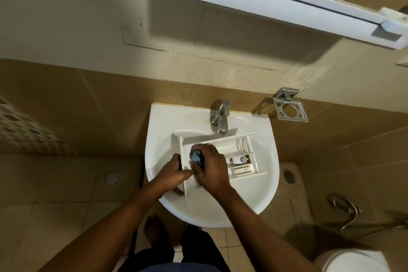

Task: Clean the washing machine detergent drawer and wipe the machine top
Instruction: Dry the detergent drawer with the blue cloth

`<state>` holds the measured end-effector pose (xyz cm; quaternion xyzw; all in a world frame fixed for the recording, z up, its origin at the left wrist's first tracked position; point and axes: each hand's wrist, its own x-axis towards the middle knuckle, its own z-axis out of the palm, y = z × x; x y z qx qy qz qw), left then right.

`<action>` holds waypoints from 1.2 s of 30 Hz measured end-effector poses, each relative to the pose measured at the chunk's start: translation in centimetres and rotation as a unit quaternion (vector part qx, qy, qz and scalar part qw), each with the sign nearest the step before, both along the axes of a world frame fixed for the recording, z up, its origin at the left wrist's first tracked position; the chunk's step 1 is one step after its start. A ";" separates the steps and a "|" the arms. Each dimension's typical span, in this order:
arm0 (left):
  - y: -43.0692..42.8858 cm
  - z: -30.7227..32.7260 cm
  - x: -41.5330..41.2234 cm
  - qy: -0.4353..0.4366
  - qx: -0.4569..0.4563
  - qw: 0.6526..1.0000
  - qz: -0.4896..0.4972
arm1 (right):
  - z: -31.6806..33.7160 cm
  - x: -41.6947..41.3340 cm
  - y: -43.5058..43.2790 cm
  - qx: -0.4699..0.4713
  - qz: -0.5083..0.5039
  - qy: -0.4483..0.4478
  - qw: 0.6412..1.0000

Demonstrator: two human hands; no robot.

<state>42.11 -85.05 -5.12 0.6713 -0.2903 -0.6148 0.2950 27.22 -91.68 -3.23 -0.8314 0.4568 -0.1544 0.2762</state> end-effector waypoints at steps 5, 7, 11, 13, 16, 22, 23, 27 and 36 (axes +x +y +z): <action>0.4 -0.6 -0.2 -0.053 -0.043 0.998 -0.004 | 0.1 -0.1 -0.1 -0.108 0.083 0.002 0.991; 0.4 -0.8 -0.3 -0.048 -0.037 0.998 -0.003 | 0.1 0.3 -0.7 -0.157 0.086 0.031 0.983; -0.1 -1.0 0.0 -0.030 -0.015 0.999 0.006 | 0.6 0.6 -2.2 -0.150 0.031 0.059 0.986; -0.3 -1.0 0.4 -0.024 -0.009 1.000 0.005 | 1.3 -0.5 -3.8 -0.164 -0.034 0.068 0.984; -0.4 -1.1 0.7 -0.010 0.001 1.000 0.011 | 2.1 -3.1 -6.2 -0.187 -0.129 0.085 0.970; -0.5 -1.4 0.7 -0.011 0.000 1.000 0.009 | 2.4 -3.6 -6.2 -0.167 -0.158 0.159 0.960; -0.5 -1.4 0.7 -0.015 -0.002 1.000 0.010 | 1.9 -2.7 -5.4 -0.171 -0.121 0.181 0.961; -0.7 -1.4 0.4 -0.037 -0.011 0.999 0.003 | -0.2 1.3 -2.3 -0.124 -0.054 0.220 0.966; -0.9 -1.5 -0.2 -0.064 -0.011 0.998 0.007 | 0.3 0.5 -4.2 0.062 0.009 0.100 0.993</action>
